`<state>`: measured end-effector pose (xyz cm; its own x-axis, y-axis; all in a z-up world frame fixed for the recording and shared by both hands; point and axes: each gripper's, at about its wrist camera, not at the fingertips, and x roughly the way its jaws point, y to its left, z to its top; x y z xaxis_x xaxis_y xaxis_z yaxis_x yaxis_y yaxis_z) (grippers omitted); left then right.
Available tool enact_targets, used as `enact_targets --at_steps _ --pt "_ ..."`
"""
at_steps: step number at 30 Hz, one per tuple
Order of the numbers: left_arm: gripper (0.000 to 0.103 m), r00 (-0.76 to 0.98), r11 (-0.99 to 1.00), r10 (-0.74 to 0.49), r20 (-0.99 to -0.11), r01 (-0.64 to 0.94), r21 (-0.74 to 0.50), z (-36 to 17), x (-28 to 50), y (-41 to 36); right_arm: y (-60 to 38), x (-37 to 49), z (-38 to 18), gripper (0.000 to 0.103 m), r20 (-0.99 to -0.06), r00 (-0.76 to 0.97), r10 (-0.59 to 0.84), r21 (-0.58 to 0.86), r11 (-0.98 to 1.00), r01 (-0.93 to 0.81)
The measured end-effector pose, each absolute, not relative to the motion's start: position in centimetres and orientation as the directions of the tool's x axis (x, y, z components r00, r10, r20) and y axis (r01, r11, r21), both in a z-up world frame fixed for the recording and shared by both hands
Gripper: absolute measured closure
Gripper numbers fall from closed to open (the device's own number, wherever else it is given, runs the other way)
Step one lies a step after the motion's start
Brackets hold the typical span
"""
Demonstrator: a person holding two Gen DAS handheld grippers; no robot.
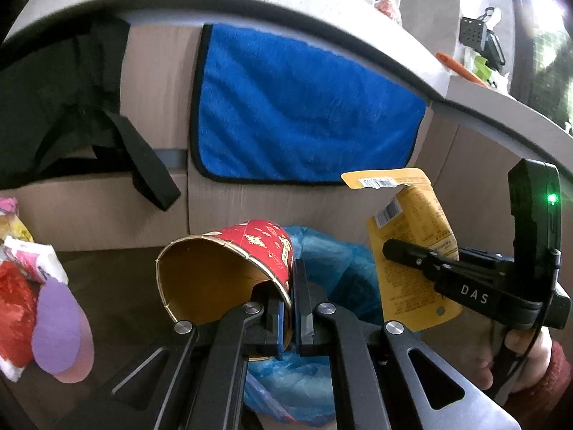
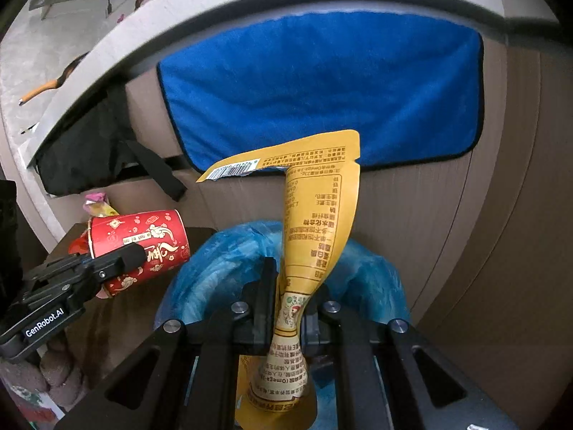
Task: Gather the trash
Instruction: 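Open both tools over the blue-bagged bin to drop the cup and packet, then move both tools back over the trash pile on the table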
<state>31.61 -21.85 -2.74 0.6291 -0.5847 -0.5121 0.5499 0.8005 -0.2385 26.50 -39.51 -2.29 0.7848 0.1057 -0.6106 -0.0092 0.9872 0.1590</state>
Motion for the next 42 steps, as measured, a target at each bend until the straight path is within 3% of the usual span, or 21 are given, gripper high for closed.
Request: enact_targets --at_steps 9,11,12,16,17,19,31,40,42 --pt "0.100 0.567 0.784 -0.605 -0.558 0.548 -0.293 -4.6 33.6 -22.9 -40.1 28.1 -4.1 0.093 -0.633 0.765 0.117 0.187 0.982 0.005" --pt "0.097 0.546 0.773 -0.620 -0.564 0.547 -0.321 -4.9 34.1 -23.1 -40.2 28.4 -4.3 0.088 -0.638 0.761 0.117 0.187 0.982 0.006" --pt "0.091 0.529 0.764 -0.630 -0.569 0.553 -0.332 -5.0 34.2 -23.1 -40.2 28.5 -4.5 0.085 -0.641 0.758 0.122 0.191 0.982 0.004" --pt "0.057 0.496 0.754 -0.642 -0.584 0.548 -0.362 -5.2 34.6 -22.8 -40.6 28.2 -4.9 0.058 -0.639 0.757 0.135 0.215 0.977 0.008" --pt "0.057 0.488 0.750 -0.647 -0.586 0.548 -0.371 -5.2 34.6 -22.6 -40.6 27.9 -4.8 0.051 -0.630 0.767 0.122 0.207 0.978 0.015" --pt "0.053 0.464 0.739 -0.658 -0.593 0.548 -0.392 -5.2 34.6 -22.3 -40.7 27.2 -4.6 0.049 -0.618 0.780 0.099 0.191 0.981 0.027" --pt "0.052 0.595 0.812 -0.584 -0.553 0.429 -0.396 -2.3 31.9 -13.1 -38.6 24.5 -1.3 0.048 -0.581 0.812 0.056 0.134 0.991 0.028" --pt "0.048 0.749 0.916 -0.394 -0.533 0.272 -0.296 -0.3 29.0 -0.3 -29.3 23.7 1.5 0.027 -0.536 0.839 0.095 0.030 0.995 -0.093" --pt "0.048 0.759 0.927 -0.362 -0.541 0.231 -0.296 -0.9 29.2 2.1 -26.5 24.2 1.8 0.027 -0.541 0.831 0.132 0.022 0.989 -0.143"
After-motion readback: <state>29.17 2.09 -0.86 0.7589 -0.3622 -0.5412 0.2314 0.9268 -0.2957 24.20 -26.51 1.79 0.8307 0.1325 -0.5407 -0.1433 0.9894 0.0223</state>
